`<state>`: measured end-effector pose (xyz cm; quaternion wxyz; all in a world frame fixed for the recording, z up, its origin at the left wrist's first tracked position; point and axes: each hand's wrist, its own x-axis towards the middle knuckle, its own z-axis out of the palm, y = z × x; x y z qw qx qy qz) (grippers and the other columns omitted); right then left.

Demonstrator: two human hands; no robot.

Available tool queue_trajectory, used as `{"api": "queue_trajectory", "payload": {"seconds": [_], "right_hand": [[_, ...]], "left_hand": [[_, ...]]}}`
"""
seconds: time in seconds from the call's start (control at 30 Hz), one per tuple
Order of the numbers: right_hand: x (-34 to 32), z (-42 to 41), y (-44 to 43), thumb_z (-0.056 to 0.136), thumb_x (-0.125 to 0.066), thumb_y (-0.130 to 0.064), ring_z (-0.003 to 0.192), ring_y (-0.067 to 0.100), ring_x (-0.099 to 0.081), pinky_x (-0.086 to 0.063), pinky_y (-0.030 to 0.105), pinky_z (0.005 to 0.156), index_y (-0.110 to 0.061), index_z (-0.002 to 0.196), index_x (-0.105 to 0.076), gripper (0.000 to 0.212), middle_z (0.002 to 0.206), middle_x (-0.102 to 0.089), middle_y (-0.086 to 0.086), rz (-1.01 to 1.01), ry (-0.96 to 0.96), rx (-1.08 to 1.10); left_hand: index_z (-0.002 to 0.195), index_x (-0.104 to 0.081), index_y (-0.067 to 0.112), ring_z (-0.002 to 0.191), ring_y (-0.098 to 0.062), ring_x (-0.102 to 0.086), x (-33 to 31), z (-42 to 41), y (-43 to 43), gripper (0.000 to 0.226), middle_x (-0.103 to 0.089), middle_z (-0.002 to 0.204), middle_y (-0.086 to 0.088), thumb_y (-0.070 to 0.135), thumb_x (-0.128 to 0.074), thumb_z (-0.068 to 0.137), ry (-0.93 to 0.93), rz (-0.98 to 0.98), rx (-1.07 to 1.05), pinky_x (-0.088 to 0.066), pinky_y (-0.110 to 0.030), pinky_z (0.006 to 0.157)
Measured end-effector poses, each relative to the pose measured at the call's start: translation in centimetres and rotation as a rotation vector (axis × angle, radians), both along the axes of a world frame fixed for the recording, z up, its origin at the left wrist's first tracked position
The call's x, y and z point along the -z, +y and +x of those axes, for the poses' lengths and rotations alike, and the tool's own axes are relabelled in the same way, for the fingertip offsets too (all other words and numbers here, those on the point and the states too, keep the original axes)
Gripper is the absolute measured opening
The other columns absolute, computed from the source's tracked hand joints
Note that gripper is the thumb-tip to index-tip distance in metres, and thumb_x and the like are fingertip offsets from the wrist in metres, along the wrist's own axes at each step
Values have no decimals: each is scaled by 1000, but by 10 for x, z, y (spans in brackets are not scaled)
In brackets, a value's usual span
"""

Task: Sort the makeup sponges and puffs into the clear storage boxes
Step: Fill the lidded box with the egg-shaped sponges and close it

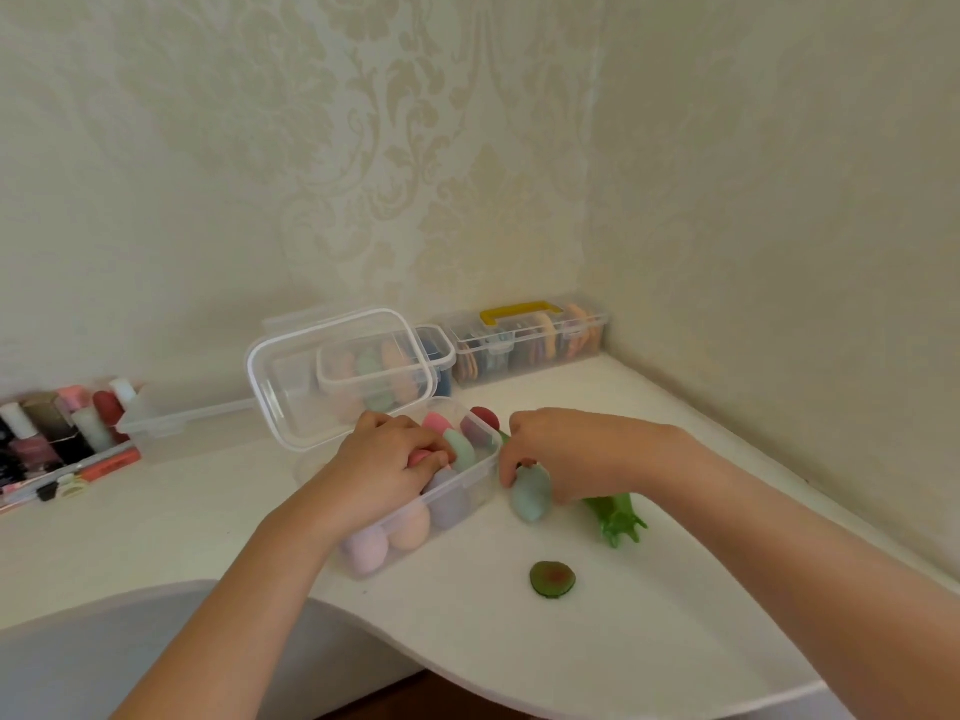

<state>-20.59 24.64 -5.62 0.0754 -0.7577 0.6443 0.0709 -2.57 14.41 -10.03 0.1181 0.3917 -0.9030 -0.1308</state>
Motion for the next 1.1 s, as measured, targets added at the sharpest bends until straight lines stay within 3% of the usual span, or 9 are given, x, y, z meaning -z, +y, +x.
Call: {"api": "queue_trajectory", "payload": {"seconds": [0.23, 0.37, 0.47, 0.53, 0.67, 0.77, 0.83, 0.97, 1.1], "right_hand": [[4, -4, 6, 76, -73, -15, 92, 14, -46, -38, 24, 75, -23, 103, -61, 30, 105, -48, -6, -99, -59, 2], [-22, -8, 29, 78, -73, -28, 81, 1, -46, -36, 15, 66, -28, 99, -54, 29, 95, -52, -16, -296, -248, 71], [-36, 0, 29, 84, -67, -32, 80, 0, -54, -43, 12, 68, -36, 115, -48, 37, 96, -54, -18, -345, -440, 81], [-39, 8, 19, 89, -61, -30, 85, 2, -57, -48, 19, 77, -40, 124, -49, 38, 101, -56, -19, -310, -467, 43], [-35, 15, -17, 89, -60, -24, 86, 13, -60, -51, 32, 78, -29, 108, -58, 20, 101, -63, -8, -196, -417, 15], [-36, 21, -41, 87, -66, -22, 75, 16, -67, -54, 28, 68, -21, 105, -63, 19, 88, -69, -3, -19, -392, 11], [-39, 23, -52, 85, -69, -24, 67, 16, -65, -49, 24, 63, -22, 101, -64, 17, 68, -67, -8, 64, -296, -6], [-46, 29, -69, 82, -71, -28, 55, 9, -53, -40, 20, 59, -29, 96, -65, 16, 68, -62, -3, 213, 11, -105], [-34, 36, -79, 82, -70, -21, 47, 10, -46, -42, 24, 61, -25, 92, -64, 11, 40, -51, -11, 263, 72, -136]], "left_hand": [[108, -65, 35, 110, -18, -33, 0, -1, -1, 27, -60, 107, 10, 37, -41, 96, -19, -2, 1, -30, -28, 100], [106, -65, 36, 112, -19, -34, 1, 0, -2, 26, -60, 106, 11, 37, -40, 96, -21, 0, -3, -31, -31, 101], [105, -65, 35, 111, -19, -34, 0, -1, -1, 26, -59, 107, 11, 36, -41, 96, -17, -3, 0, -30, -29, 100], [105, -65, 35, 110, -18, -32, -2, 0, 1, 25, -58, 106, 12, 35, -42, 96, 1, 10, 2, -29, -27, 100], [107, -65, 35, 105, -15, -30, -5, -1, 4, 26, -55, 101, 14, 34, -41, 96, -13, 16, 6, -31, -29, 98], [77, -52, 39, 101, -17, -32, -7, 0, 5, 26, -47, 81, 16, 27, -40, 96, -37, 17, 13, -34, -30, 93], [70, -40, 38, 105, -21, -34, -8, 0, 5, 30, -45, 78, 17, 22, -38, 95, -36, 25, 25, -36, -32, 94], [107, -63, 37, 114, -18, -30, -5, 0, 2, 30, -56, 110, 15, 23, -40, 95, -21, 35, 21, -34, -32, 101], [111, -64, 30, 112, -15, -29, -2, 1, -3, 27, -57, 115, 14, 24, -44, 93, 13, 30, 32, -33, -28, 99]]}}
